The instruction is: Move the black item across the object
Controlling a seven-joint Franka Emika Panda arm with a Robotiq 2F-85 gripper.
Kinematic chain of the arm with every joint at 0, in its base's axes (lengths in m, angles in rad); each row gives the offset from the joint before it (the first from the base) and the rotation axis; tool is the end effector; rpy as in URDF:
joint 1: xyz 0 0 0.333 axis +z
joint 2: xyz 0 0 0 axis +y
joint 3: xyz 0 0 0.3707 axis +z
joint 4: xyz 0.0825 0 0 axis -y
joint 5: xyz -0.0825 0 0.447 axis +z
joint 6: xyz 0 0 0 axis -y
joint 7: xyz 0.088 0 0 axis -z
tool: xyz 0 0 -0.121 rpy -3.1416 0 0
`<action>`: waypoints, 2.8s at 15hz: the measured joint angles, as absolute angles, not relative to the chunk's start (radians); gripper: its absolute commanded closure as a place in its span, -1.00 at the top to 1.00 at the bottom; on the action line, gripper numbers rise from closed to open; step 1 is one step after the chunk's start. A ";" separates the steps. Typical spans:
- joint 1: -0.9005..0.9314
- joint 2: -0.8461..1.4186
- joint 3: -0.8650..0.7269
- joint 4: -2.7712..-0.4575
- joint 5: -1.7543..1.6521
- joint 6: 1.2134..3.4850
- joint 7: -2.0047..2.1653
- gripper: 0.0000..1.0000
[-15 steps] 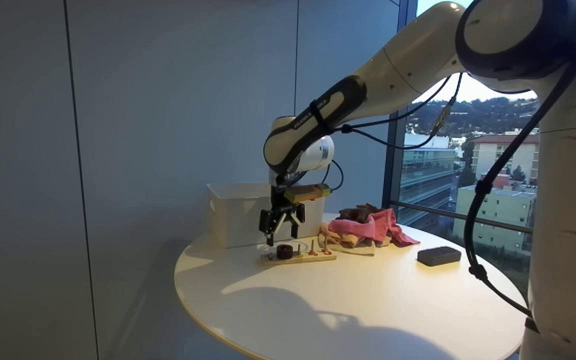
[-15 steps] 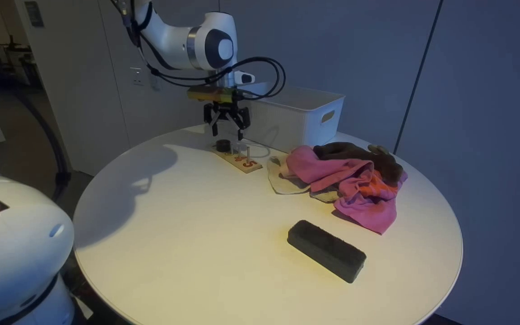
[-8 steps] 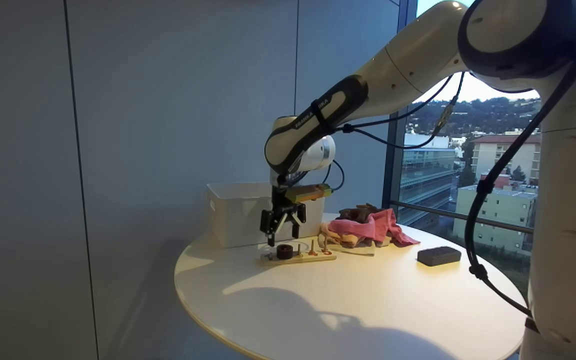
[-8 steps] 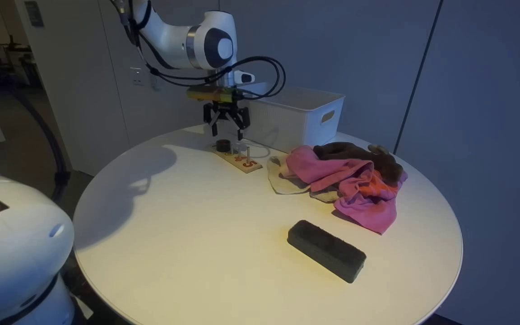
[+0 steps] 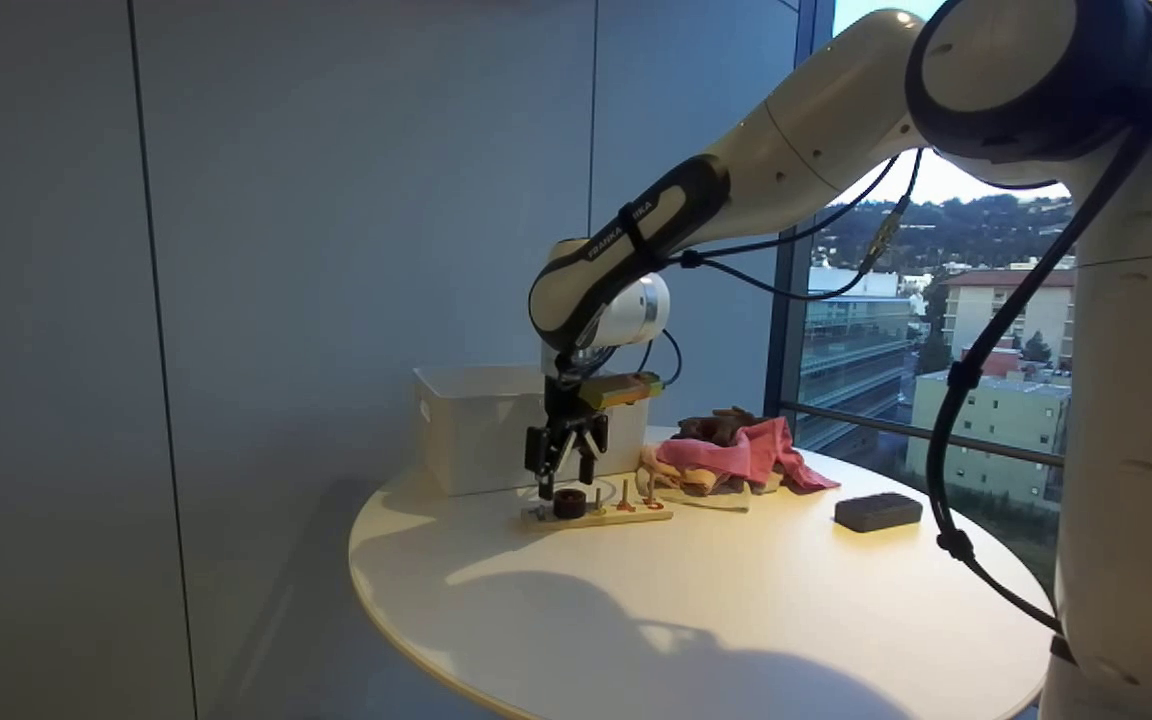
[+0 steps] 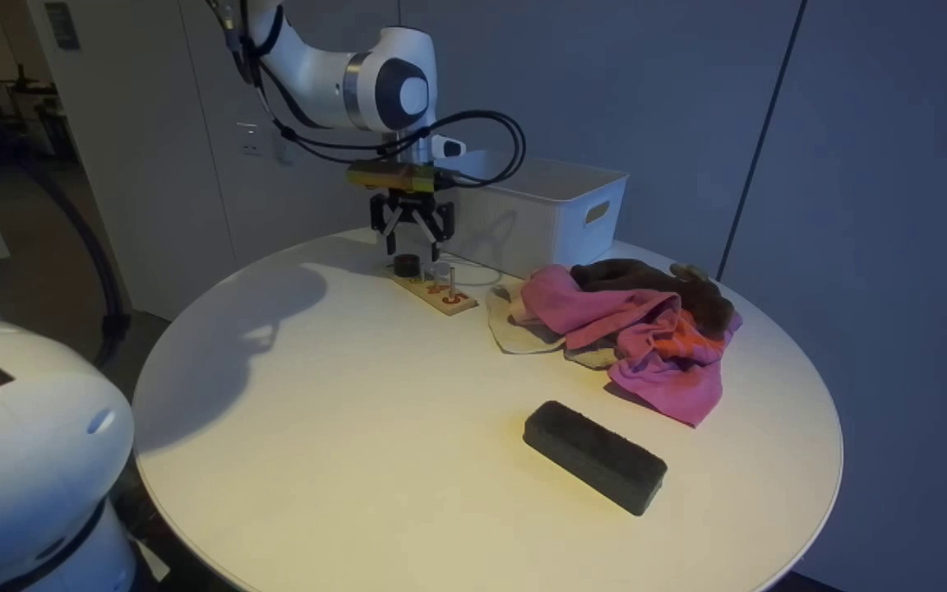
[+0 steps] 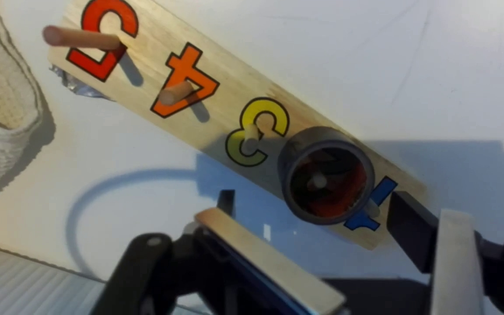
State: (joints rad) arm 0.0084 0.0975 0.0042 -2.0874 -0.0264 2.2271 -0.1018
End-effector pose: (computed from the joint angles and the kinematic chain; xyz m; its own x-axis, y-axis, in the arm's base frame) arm 0.6241 0.0067 0.3866 0.9907 0.1301 0.0397 0.1291 -0.9913 0.0253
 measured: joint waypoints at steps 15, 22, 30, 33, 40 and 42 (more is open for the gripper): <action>-0.002 0.098 0.004 -2.082 -0.042 2.229 -0.112 -0.51; -0.001 0.007 0.005 -2.091 -0.062 2.227 -0.047 -0.51; -0.005 -0.011 -0.005 -2.107 -0.075 2.190 0.069 -0.51; -0.008 -0.004 -0.012 -2.117 -0.075 2.183 0.102 -0.51; -0.013 0.016 -0.023 -2.131 -0.075 2.184 0.137 0.14; -0.013 0.025 -0.023 -2.131 -0.075 2.184 0.137 0.42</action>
